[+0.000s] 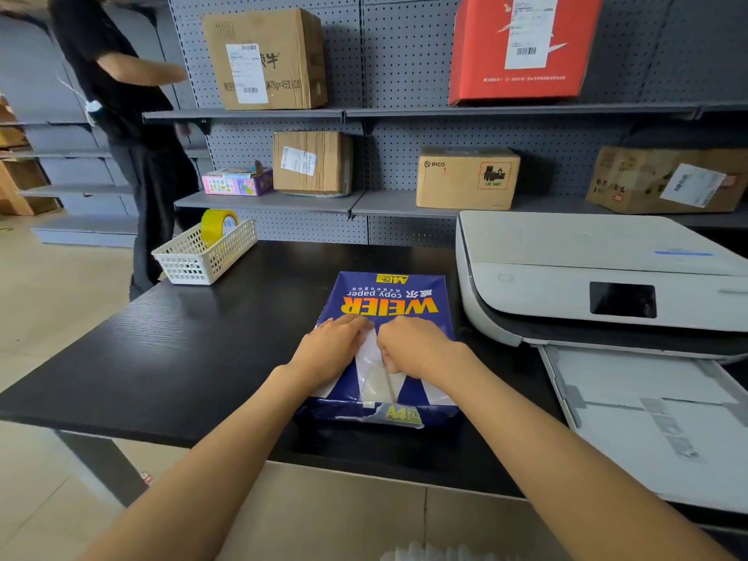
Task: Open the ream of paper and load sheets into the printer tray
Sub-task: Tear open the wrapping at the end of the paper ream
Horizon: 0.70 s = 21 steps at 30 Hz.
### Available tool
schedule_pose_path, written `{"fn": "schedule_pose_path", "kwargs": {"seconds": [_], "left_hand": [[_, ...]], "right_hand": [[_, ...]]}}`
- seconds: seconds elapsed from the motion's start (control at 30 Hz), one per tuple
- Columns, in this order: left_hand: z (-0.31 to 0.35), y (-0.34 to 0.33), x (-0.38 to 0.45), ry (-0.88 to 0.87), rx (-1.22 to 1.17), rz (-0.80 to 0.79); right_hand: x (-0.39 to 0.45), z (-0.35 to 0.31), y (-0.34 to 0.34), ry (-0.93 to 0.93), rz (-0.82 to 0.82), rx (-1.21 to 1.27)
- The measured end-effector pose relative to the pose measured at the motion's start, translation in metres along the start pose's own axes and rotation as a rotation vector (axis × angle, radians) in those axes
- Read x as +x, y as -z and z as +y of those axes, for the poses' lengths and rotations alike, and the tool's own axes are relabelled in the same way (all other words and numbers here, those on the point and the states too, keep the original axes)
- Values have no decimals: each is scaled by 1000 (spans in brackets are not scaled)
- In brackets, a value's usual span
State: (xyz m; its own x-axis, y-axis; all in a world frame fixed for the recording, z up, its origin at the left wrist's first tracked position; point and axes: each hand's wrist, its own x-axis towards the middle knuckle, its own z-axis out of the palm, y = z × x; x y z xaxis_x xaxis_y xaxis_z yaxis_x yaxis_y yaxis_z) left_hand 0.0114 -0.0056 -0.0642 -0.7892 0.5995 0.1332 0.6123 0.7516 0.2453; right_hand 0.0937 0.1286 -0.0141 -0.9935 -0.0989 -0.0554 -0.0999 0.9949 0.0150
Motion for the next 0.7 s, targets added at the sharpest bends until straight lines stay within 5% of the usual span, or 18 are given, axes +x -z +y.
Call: {"fn": "schedule_pose_path", "kwargs": {"seconds": [0.7], "left_hand": [[-6,-4,6,-6,-77,15]], "right_hand": [[-48,-2,11,87,-33,-4]]}}
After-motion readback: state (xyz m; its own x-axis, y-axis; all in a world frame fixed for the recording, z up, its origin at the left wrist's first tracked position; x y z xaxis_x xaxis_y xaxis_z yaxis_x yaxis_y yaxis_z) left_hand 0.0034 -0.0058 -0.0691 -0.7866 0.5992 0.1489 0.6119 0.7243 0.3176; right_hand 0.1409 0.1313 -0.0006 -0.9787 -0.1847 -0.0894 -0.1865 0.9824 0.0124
